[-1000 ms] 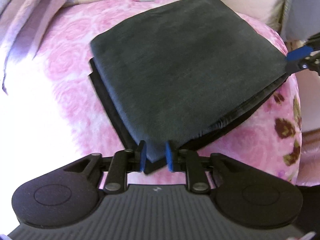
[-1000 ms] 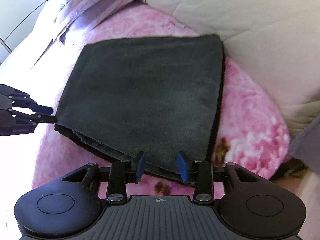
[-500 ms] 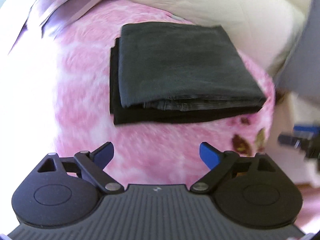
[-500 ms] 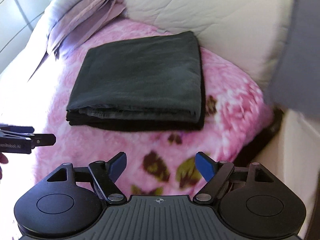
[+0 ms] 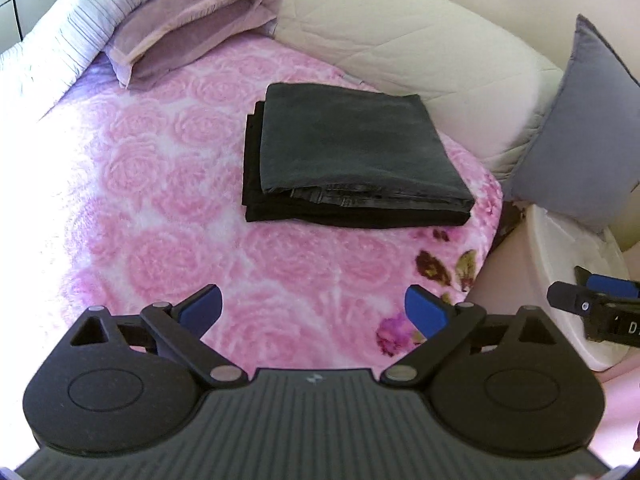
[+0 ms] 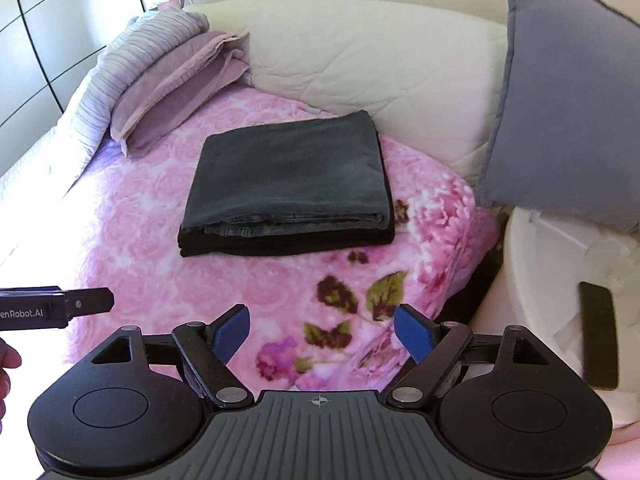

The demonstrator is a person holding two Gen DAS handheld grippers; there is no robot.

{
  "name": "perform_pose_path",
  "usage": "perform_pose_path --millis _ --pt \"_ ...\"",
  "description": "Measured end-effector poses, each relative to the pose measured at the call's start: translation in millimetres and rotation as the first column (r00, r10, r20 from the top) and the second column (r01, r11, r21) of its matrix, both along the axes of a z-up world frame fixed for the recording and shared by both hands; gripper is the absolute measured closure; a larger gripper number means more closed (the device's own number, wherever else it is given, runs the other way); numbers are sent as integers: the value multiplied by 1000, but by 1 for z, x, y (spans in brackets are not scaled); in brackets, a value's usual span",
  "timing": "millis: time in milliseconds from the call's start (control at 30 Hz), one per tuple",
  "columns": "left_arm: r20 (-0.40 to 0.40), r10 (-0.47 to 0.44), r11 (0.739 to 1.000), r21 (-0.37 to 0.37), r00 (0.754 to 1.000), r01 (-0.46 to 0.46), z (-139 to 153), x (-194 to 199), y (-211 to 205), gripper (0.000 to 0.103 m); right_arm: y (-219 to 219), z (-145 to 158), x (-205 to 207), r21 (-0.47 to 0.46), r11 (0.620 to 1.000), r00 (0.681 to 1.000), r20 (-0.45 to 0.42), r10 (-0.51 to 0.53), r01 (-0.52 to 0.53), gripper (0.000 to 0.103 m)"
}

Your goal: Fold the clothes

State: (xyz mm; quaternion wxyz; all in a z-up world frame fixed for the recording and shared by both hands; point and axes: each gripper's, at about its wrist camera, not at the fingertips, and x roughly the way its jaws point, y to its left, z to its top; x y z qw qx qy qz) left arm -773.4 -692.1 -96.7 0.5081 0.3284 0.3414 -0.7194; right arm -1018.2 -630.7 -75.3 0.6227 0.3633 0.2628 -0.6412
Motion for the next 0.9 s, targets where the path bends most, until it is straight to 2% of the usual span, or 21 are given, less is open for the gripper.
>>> perform_pose_path --millis 300,667,900 --pt "43 24 999 -26 999 -23 16 -9 18 7 1 12 1 14 1000 999 -40 20 -20 20" --pt "83 42 998 -47 996 -38 30 -19 17 7 -8 20 -4 25 999 996 -81 27 -25 19" --pt "112 31 999 -38 993 -27 28 -25 16 7 -9 16 -4 45 999 998 -54 24 -22 19"
